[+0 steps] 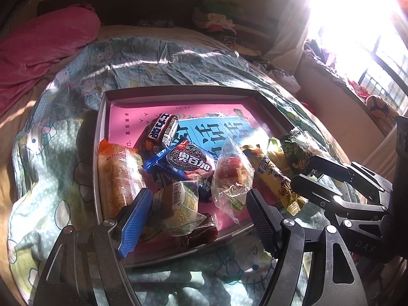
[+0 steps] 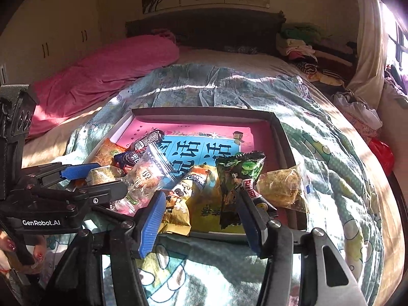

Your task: Organize snacks

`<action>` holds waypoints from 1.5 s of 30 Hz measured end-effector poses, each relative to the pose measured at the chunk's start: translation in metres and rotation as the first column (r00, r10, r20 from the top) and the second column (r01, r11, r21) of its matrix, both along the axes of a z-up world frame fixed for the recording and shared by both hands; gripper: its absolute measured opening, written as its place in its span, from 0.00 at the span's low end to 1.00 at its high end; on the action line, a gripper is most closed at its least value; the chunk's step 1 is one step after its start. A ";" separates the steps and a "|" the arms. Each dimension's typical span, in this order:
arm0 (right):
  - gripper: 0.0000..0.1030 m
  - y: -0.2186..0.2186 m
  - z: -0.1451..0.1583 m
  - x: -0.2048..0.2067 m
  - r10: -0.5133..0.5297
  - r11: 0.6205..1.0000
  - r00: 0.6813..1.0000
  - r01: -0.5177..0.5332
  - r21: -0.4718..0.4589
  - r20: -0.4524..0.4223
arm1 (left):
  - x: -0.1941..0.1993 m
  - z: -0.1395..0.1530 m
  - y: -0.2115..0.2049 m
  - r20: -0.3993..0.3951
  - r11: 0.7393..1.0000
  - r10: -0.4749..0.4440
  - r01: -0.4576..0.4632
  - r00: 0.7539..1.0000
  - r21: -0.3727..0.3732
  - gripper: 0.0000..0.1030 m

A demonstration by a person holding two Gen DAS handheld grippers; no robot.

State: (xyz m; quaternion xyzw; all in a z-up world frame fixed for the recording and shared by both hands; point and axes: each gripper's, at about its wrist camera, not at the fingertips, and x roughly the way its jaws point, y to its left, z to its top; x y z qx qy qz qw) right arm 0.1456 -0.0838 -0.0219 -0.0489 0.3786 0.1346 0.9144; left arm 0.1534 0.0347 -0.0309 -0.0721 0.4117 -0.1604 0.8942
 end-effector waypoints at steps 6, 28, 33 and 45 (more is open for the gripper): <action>0.59 -0.002 0.001 -0.001 -0.015 1.000 1.000 0.015 -0.013 0.010 | -0.006 0.004 0.003 0.016 1.000 0.012 -0.011 1.000 -0.025 0.76; 0.71 -0.008 0.021 -0.023 0.009 1.000 0.997 -0.010 0.018 0.071 | -0.047 0.028 -0.001 0.091 0.994 0.104 -0.107 0.990 0.029 0.77; 0.75 -0.012 0.024 -0.032 0.025 0.999 0.997 -0.026 0.027 0.070 | -0.057 0.030 -0.004 0.085 0.991 0.128 -0.131 0.988 0.032 0.77; 0.81 -0.019 0.027 -0.063 0.042 0.999 0.997 -0.044 0.031 0.060 | -0.089 0.031 -0.021 0.049 0.986 0.160 -0.162 0.986 0.041 0.77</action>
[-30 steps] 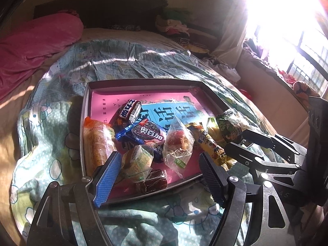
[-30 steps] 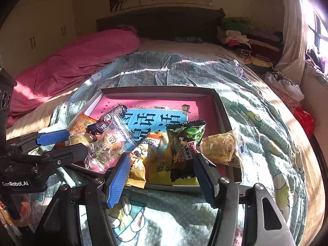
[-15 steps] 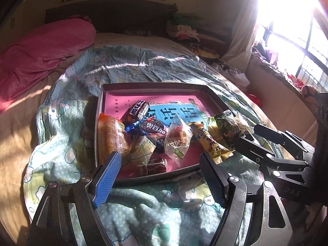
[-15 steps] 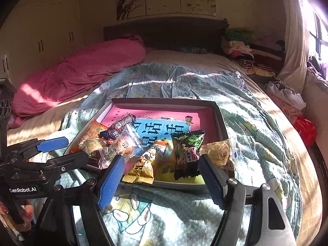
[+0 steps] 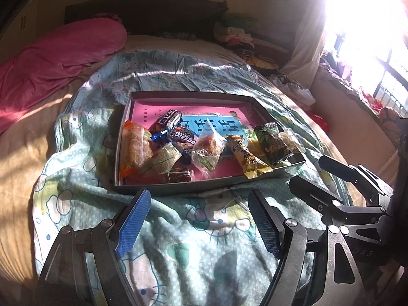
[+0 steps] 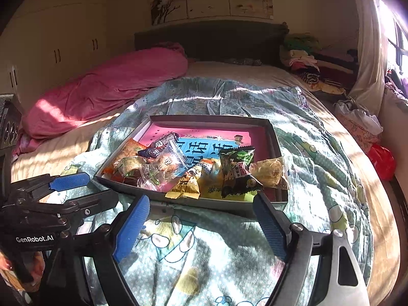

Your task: Organize snacks

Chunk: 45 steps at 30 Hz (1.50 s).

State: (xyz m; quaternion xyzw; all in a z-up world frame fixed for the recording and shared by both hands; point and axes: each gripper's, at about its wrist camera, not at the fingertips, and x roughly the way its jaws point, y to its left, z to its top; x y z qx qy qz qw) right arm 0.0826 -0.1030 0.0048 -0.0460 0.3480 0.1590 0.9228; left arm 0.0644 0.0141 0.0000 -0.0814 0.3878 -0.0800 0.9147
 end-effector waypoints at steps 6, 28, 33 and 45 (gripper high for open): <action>0.83 -0.006 0.002 -0.014 -0.010 1.000 1.000 0.010 -0.004 -0.003 | -0.015 -0.003 -0.007 -0.027 1.000 0.006 -0.006 1.000 0.029 0.77; 0.91 -0.028 -0.010 -0.056 -0.049 0.996 0.994 0.056 0.067 -0.095 | -0.041 -0.009 -0.007 -0.079 0.996 0.060 -0.055 0.995 0.073 0.77; 0.93 -0.033 -0.010 -0.055 -0.071 0.993 0.994 0.078 0.084 -0.085 | -0.042 -0.012 -0.007 -0.091 0.995 0.064 -0.057 0.994 0.077 0.77; 0.93 -0.028 -0.014 -0.053 -0.066 0.995 0.994 0.073 0.069 -0.088 | -0.041 -0.013 -0.006 -0.091 0.995 0.066 -0.059 0.994 0.080 0.77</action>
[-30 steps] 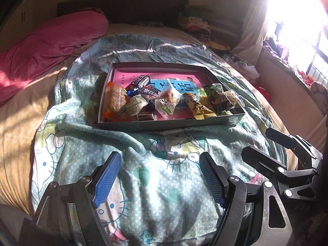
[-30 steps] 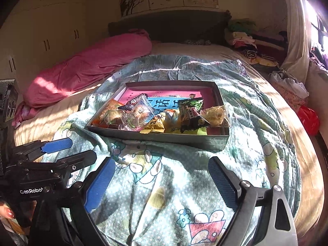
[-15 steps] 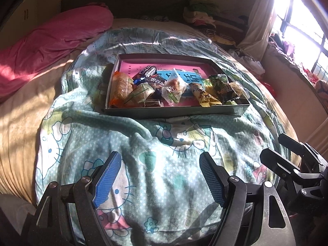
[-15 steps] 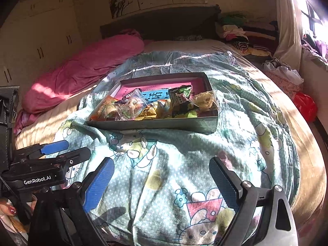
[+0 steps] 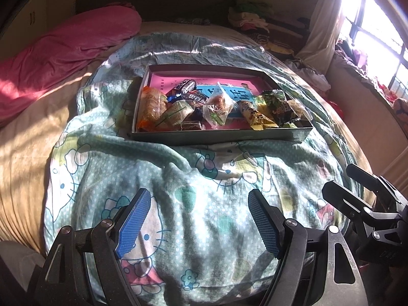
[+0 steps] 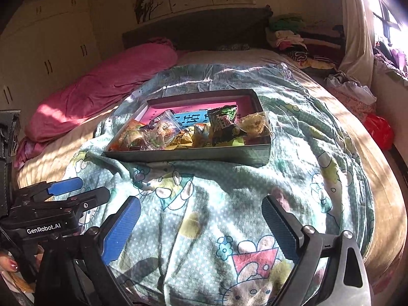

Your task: Organize snacks

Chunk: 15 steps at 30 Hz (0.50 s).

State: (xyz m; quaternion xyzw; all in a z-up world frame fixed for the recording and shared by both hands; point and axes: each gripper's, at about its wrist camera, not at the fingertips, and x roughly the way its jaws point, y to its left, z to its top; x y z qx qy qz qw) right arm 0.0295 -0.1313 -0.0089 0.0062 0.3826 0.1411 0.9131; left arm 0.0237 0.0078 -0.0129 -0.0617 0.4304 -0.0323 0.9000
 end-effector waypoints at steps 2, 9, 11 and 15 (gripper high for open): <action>0.93 0.000 0.000 0.000 0.000 1.000 1.000 0.000 -0.001 0.000 | 0.000 0.000 0.001 -0.002 1.000 0.002 -0.002 1.000 0.002 0.77; 0.93 -0.001 -0.002 0.000 -0.005 1.000 1.000 0.005 0.004 -0.004 | 0.001 0.001 0.002 0.003 1.000 0.010 -0.010 1.000 0.008 0.77; 0.93 -0.001 -0.002 0.000 -0.005 1.000 1.000 0.005 0.003 -0.003 | 0.001 0.001 0.002 0.005 1.000 0.013 -0.013 1.000 0.013 0.77; 0.93 -0.002 -0.002 0.001 -0.004 1.000 1.000 0.004 0.002 -0.002 | 0.001 0.002 0.002 0.008 1.000 0.016 -0.016 1.000 0.020 0.77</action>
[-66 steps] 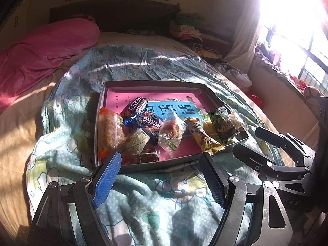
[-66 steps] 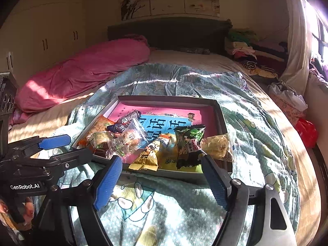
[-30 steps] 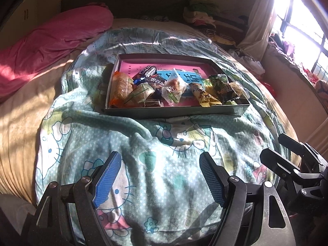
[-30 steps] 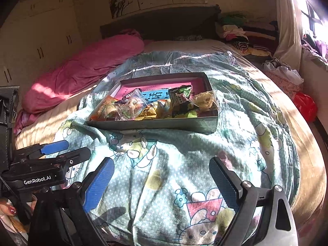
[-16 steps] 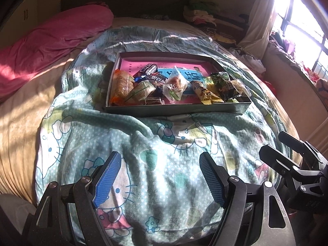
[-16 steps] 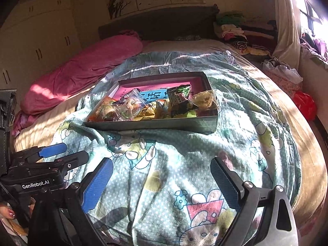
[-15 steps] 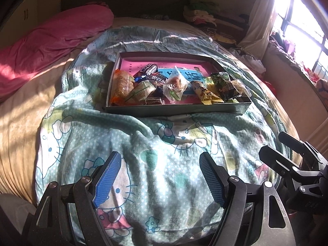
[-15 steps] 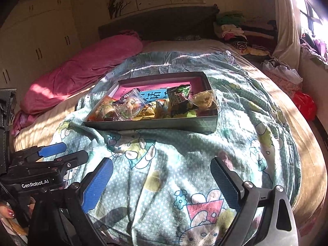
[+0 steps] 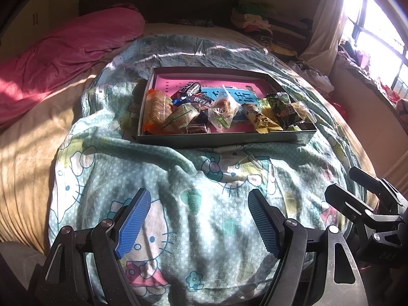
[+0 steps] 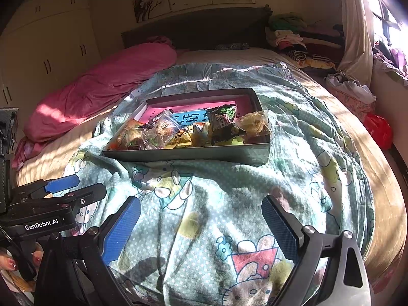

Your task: Organize snacks

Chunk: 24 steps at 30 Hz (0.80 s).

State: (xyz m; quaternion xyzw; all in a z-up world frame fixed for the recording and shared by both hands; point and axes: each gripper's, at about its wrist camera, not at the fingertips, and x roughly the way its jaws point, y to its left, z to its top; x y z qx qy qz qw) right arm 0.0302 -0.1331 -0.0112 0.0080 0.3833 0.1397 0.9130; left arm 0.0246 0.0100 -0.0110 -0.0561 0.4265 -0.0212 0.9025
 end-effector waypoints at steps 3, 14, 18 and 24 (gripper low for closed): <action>0.93 0.000 0.000 0.000 -0.001 1.000 1.000 0.001 0.000 -0.001 | 0.000 0.000 0.000 -0.002 1.000 -0.002 0.002 1.000 0.004 0.77; 0.93 -0.001 -0.001 0.001 -0.010 1.000 1.000 0.010 -0.003 -0.002 | 0.002 -0.002 0.000 -0.010 1.000 0.001 -0.001 1.000 0.011 0.77; 0.93 -0.001 -0.001 0.001 -0.013 1.000 1.000 0.013 -0.004 -0.005 | 0.002 -0.002 0.000 -0.010 1.000 0.004 -0.004 1.000 0.015 0.78; 0.93 -0.001 -0.002 0.002 -0.017 1.000 1.000 0.017 -0.005 -0.006 | 0.002 -0.004 0.001 -0.013 1.000 0.006 -0.006 1.000 0.020 0.77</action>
